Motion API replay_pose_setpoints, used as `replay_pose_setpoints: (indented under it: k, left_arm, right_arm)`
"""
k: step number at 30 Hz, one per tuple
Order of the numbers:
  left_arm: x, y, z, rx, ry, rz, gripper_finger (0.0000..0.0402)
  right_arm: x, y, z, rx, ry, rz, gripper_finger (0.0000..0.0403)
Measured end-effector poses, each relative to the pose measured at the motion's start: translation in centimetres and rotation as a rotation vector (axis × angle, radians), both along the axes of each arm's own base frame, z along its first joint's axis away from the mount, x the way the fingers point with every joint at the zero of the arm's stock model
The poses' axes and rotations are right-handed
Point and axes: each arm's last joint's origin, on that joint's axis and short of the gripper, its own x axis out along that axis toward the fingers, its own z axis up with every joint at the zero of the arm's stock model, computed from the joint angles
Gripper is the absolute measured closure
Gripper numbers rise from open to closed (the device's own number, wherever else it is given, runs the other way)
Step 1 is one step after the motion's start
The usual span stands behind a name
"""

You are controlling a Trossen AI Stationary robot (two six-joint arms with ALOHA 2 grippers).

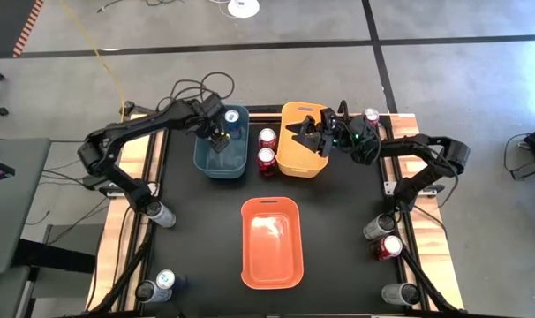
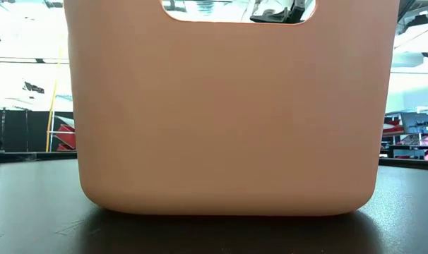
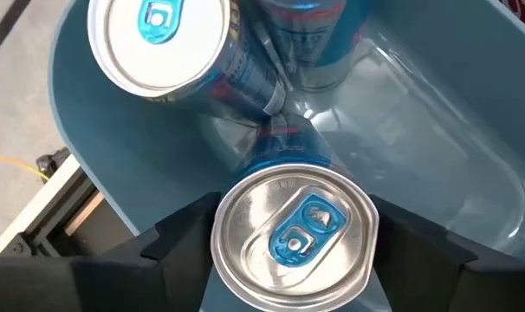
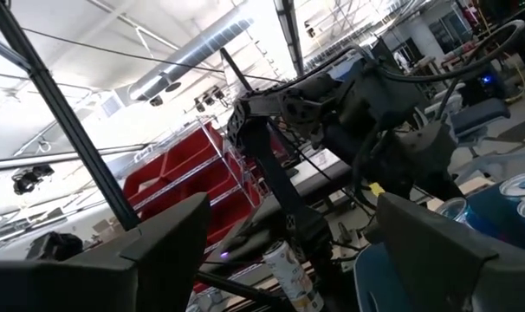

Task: Sort soda cans
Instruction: Put the top blue soda can into the blue bin

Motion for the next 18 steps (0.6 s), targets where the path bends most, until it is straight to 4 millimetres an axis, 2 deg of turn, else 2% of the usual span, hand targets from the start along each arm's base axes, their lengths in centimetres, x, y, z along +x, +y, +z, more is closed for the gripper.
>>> replay_pose_setpoints:
  k: [4, 11, 18]
  left_arm:
    - [0.1, 0.0, 0.6, -0.015, -0.014, -0.018, 0.0120]
    - [0.5, 0.4, 1.4, 0.032, -0.046, -0.026, 0.0115]
    - [0.3, 0.6, 1.5, 0.113, 0.014, 0.001, 0.0114]
  right_arm:
    - [0.0, 0.0, -0.1, 0.005, 0.010, 0.002, 0.0058]
    - [0.1, 0.0, -0.2, 0.001, 0.015, 0.001, 0.0058]
    - [0.1, 0.0, -0.2, 0.002, 0.017, 0.001, 0.0058]
